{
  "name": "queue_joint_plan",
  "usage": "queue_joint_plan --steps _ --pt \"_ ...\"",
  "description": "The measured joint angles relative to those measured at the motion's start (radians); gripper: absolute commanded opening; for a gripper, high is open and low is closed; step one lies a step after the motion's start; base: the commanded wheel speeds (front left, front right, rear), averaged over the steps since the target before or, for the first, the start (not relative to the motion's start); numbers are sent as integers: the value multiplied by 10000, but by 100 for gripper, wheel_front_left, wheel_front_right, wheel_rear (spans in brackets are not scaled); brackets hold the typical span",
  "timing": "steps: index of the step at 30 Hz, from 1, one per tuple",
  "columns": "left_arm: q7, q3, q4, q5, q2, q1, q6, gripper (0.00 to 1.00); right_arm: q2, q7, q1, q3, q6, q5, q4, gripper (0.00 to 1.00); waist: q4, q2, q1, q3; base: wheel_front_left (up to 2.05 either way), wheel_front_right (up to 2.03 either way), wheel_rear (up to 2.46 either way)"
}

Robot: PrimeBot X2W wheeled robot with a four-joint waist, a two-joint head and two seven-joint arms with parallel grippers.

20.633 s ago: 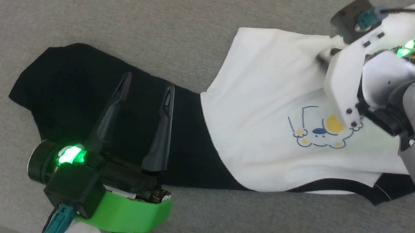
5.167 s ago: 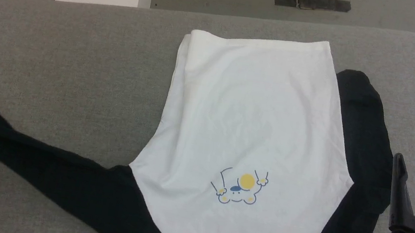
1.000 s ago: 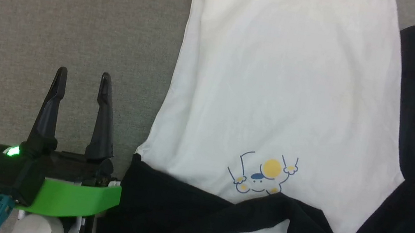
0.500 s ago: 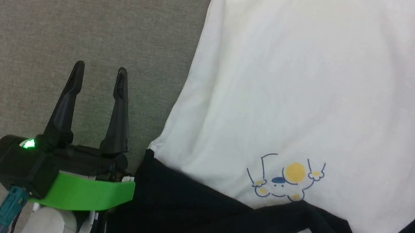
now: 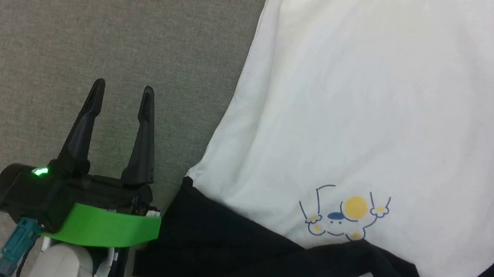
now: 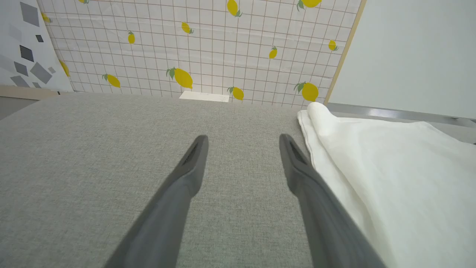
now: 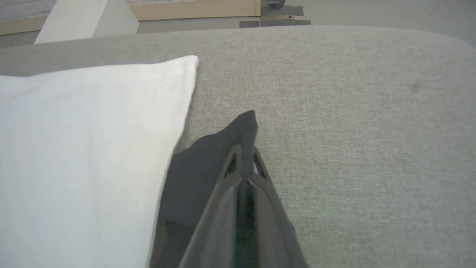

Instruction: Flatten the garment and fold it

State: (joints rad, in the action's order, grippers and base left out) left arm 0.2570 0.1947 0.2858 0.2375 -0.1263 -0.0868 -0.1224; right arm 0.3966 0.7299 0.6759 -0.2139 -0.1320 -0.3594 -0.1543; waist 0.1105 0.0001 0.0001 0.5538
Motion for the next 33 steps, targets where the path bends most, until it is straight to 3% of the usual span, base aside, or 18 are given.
queue_joint_plan --steps 6,15,22,27,33 --pt "0 -251 -207 2 -13 263 88 100 -282 -731 -202 -1273 0 -104 102 0 -193 -1 0 -777 0 0 0" --pt "-2 -692 -194 274 -211 1197 88 100 -585 -836 -2080 -3839 0 -504 1162 0 -525 0 -2 -2195 0 0 0" --pt "-19 -888 -17 387 -328 1753 59 100 -1312 -1032 -3544 -5358 0 -807 2071 0 -813 0 -2 -3060 0 0 0" --pt "-59 -943 98 474 -336 2023 -21 100 -1776 -1258 -4407 -6251 0 -899 2368 0 -978 0 -2 -3530 0 0 0" --pt "-94 -1014 148 550 -343 2310 -107 100 -1670 -1471 -4889 -6640 0 -819 2445 0 -1099 0 -2 -4007 0 0 0"
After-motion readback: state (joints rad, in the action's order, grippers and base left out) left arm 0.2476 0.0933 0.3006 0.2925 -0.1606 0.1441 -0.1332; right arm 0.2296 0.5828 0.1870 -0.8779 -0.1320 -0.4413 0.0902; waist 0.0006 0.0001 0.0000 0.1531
